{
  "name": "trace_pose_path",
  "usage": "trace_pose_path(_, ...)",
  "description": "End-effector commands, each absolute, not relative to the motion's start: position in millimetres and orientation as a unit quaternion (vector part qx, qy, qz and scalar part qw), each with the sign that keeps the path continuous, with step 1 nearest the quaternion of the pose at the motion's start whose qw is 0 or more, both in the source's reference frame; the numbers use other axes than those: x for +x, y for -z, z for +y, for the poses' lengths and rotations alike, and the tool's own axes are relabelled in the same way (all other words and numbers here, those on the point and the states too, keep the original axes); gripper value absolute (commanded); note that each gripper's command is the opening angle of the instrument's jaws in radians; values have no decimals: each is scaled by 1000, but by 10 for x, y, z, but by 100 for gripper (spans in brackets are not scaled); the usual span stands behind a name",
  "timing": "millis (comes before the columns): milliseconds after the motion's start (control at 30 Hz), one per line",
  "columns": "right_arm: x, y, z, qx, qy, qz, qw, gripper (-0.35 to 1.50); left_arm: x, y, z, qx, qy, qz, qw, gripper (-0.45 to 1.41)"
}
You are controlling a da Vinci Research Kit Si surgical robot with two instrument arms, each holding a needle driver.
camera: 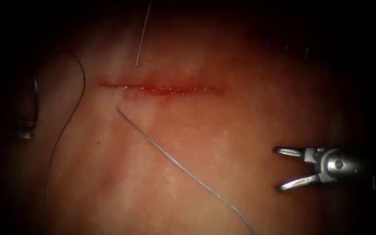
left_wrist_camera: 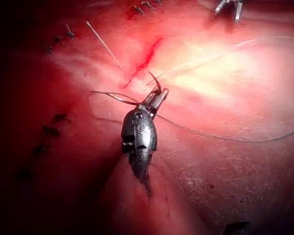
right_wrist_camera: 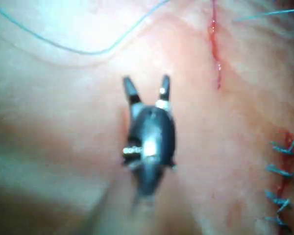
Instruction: Wound Closure
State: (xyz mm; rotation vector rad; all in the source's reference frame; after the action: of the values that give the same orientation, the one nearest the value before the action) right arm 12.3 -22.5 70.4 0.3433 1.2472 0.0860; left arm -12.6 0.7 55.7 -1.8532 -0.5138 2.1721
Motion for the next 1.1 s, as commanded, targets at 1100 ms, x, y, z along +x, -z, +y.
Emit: trace_pose_path(1100,381,-779,-175,115,-52,608,783,94,-129,-564,7,-635,-743,-176,119,-45)
